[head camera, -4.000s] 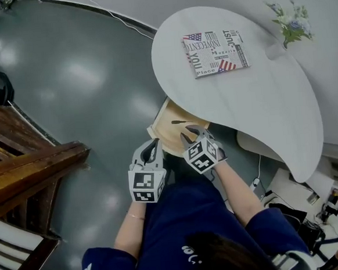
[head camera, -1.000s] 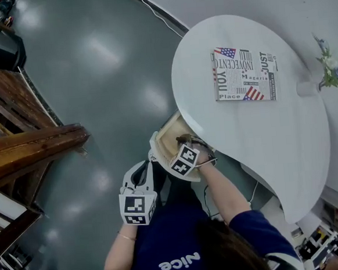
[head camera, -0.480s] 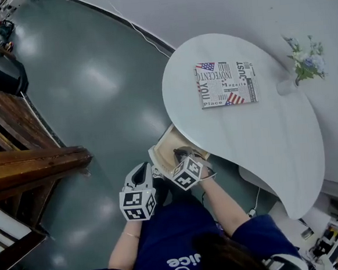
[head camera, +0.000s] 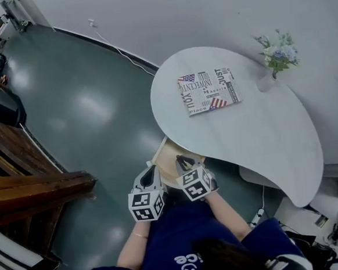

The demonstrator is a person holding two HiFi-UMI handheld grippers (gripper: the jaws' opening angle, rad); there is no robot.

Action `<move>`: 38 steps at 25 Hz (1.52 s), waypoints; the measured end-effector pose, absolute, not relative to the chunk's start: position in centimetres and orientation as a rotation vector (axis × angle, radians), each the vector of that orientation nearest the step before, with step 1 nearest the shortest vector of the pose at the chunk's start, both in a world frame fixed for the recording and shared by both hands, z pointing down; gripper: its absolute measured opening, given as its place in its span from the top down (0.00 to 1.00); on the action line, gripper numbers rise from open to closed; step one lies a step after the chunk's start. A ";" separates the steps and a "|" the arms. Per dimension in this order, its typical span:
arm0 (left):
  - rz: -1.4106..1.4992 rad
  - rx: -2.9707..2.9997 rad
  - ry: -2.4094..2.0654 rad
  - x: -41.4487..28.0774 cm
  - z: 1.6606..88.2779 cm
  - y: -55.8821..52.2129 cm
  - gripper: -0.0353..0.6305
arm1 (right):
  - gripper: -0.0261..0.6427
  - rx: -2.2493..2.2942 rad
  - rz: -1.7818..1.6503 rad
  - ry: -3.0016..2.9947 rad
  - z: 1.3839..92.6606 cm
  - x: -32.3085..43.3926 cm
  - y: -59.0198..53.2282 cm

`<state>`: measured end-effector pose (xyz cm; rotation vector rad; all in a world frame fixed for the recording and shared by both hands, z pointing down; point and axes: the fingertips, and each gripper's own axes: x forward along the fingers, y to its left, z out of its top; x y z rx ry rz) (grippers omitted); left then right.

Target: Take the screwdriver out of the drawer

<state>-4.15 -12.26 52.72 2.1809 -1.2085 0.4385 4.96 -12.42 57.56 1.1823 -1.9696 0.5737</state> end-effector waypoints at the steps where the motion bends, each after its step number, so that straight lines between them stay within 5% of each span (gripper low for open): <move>1: 0.434 2.190 -1.203 -3.9 52.6 -12.4 0.94 | 0.85 1.224 0.588 -1.978 56.7 5.4 -12.6; 18: 0.287 2.542 -1.108 2.0 44.5 -15.1 0.94 | 0.85 1.910 0.456 -2.047 42.5 13.8 -11.8; 38: 0.187 2.740 -1.201 1.4 38.4 -15.0 0.94 | 0.85 2.058 0.301 -2.017 39.6 14.3 -10.0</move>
